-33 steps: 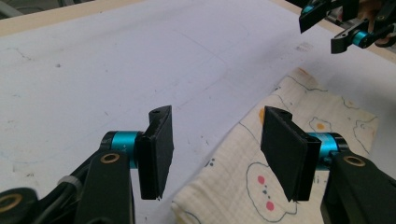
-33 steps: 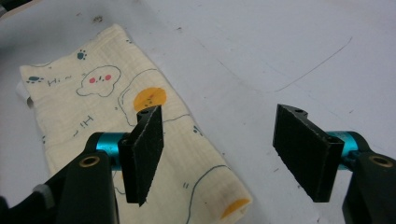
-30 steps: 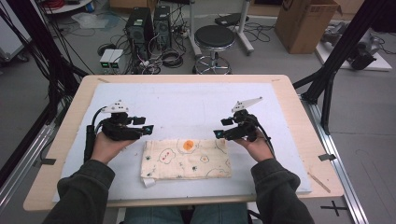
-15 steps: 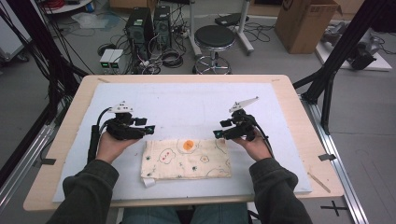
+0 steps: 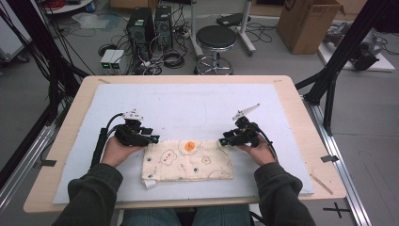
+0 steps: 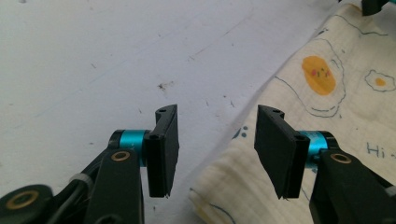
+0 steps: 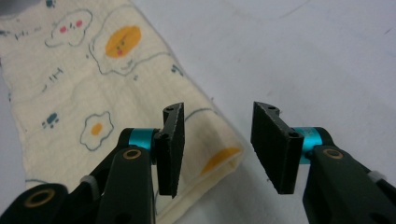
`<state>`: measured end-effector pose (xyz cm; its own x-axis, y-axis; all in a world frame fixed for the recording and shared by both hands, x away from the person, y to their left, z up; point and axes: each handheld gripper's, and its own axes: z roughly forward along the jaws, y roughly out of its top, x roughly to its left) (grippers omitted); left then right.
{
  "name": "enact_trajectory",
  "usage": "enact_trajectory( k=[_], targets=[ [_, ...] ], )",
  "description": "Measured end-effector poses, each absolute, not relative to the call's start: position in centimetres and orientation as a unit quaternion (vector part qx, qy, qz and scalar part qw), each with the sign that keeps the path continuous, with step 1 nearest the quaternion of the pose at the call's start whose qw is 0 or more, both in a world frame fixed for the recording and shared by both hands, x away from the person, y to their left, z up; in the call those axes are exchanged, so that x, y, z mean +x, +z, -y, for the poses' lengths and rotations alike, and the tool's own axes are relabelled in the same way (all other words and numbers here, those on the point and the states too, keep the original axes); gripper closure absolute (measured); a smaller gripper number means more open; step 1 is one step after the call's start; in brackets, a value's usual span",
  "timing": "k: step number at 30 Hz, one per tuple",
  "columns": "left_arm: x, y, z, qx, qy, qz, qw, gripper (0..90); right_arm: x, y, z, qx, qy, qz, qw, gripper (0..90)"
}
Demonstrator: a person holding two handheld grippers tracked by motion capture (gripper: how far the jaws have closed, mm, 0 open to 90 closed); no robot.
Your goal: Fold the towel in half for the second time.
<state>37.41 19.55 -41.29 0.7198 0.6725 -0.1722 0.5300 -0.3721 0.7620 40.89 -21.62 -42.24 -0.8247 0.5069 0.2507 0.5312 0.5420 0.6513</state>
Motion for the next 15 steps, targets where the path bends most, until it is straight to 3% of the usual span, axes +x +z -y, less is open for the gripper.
enact_trajectory(
  k=[9,15],
  targets=[
    [37.2,-43.1,-20.6,0.822,0.055,-0.382,0.418,56.2,41.1,-43.0,21.2,-0.290,-0.351,0.890,0.030,66.0],
    [37.0,-43.5,-20.0,0.842,0.042,-0.363,0.397,73.1,41.1,-43.1,21.1,-0.281,-0.347,0.894,0.033,75.0]
  ],
)
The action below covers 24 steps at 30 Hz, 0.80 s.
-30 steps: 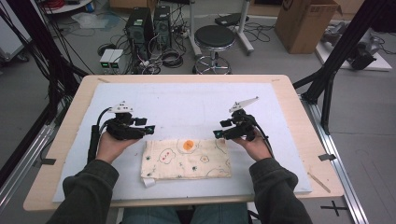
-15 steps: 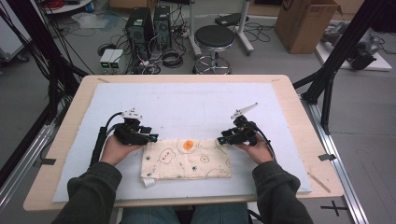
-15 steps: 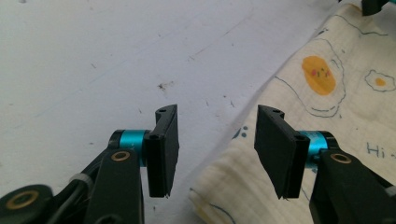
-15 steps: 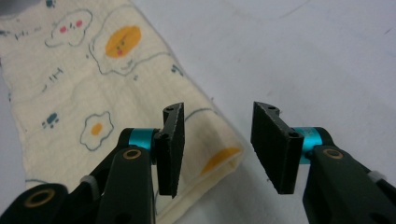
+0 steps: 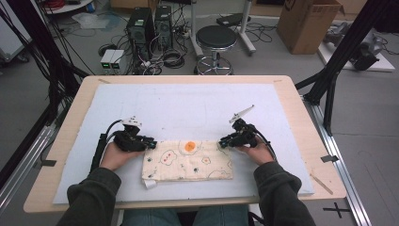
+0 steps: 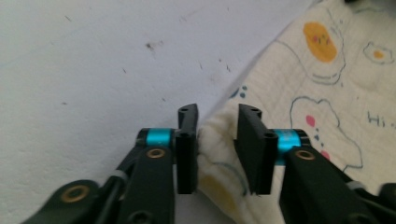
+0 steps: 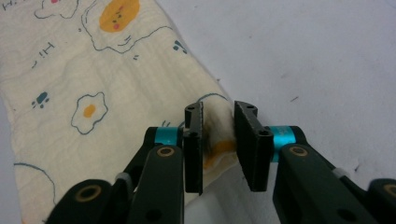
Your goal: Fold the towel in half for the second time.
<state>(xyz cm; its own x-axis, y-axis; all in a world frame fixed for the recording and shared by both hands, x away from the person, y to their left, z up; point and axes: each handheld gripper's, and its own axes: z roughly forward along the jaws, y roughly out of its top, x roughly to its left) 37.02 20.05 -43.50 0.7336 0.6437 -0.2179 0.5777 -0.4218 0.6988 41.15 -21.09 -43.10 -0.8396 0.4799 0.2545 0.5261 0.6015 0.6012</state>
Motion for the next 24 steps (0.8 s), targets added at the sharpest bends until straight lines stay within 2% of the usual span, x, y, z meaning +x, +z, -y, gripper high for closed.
enact_trajectory(
  k=[3,5,17,24],
  targets=[
    [36.9,-43.6,-20.0,0.846,0.045,-0.359,0.392,82.6,41.1,-43.1,21.2,-0.278,-0.344,0.896,0.036,80.1],
    [36.8,-43.5,-20.0,0.848,0.048,-0.357,0.389,84.3,41.0,-43.1,21.3,-0.278,-0.340,0.897,0.039,82.1],
    [36.9,-42.2,-20.6,0.824,0.097,-0.371,0.417,85.4,41.3,-42.3,21.5,-0.278,-0.351,0.894,0.001,85.1],
    [38.3,-41.5,-20.7,0.796,0.123,-0.403,0.435,85.4,42.6,-41.8,21.5,-0.299,-0.368,0.880,-0.013,85.2]
  ],
)
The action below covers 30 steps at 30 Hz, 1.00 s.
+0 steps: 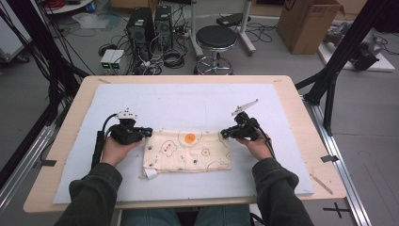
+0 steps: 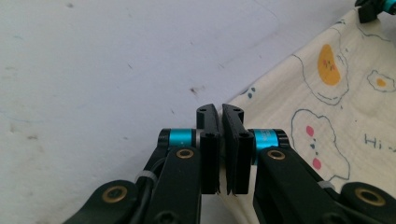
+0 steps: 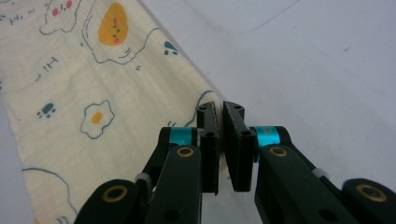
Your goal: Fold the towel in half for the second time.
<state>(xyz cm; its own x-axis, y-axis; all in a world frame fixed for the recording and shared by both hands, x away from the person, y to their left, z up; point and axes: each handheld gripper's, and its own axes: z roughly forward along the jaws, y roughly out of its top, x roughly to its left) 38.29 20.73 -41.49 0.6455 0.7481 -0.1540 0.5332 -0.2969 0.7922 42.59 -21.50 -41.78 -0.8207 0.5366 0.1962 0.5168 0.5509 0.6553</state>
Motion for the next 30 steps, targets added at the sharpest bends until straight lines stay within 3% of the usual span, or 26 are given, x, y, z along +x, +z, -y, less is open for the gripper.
enact_trajectory(
  k=[7,14,30],
  targets=[
    [39.9,-40.9,-20.5,0.776,0.157,-0.420,0.444,85.4,44.4,-39.6,21.4,0.313,0.388,-0.866,0.043,85.2],
    [40.3,-42.2,-20.2,0.786,0.145,-0.429,0.421,85.2,45.3,-42.1,20.8,0.344,0.360,-0.867,0.031,85.2],
    [38.7,-41.9,-20.9,0.779,0.148,-0.408,0.452,85.1,44.6,-41.3,21.2,0.317,0.383,-0.867,0.034,85.0]
  ],
)
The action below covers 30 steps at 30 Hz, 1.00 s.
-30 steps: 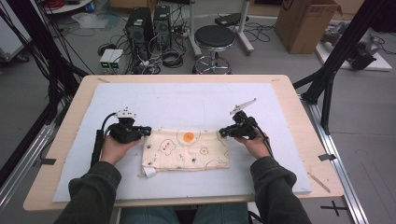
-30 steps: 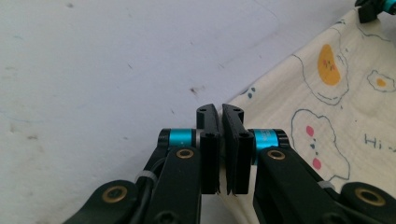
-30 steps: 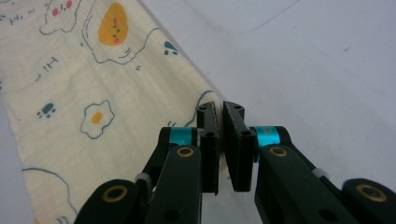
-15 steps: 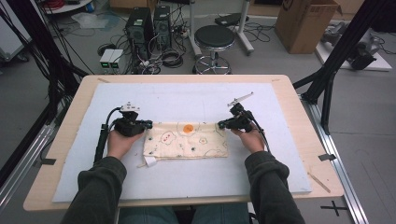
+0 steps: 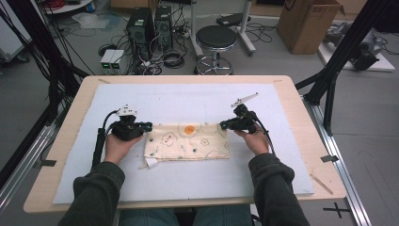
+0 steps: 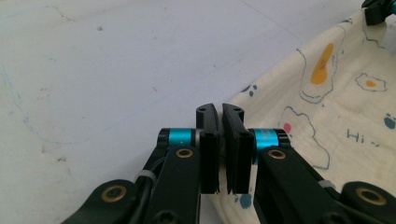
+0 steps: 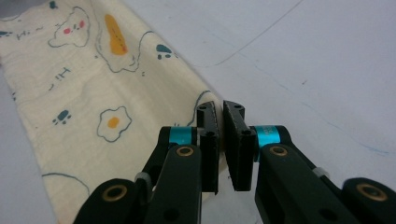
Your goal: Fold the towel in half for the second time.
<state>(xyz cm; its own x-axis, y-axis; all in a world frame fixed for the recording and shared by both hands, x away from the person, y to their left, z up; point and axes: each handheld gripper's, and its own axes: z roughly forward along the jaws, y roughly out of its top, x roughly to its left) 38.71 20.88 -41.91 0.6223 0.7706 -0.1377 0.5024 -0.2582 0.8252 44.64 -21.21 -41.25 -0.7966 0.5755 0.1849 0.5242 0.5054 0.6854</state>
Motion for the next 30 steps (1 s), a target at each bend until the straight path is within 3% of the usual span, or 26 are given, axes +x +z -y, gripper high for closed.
enact_trajectory(
  k=[14,30],
  targets=[
    [37.2,-41.0,-21.1,0.779,0.151,-0.383,0.472,84.8,43.5,-40.0,21.7,0.273,0.399,-0.874,0.040,84.4],
    [35.7,-42.0,-21.3,0.780,0.145,-0.374,0.480,84.5,41.9,-41.3,21.4,0.264,0.399,-0.877,0.042,84.3]
  ],
)
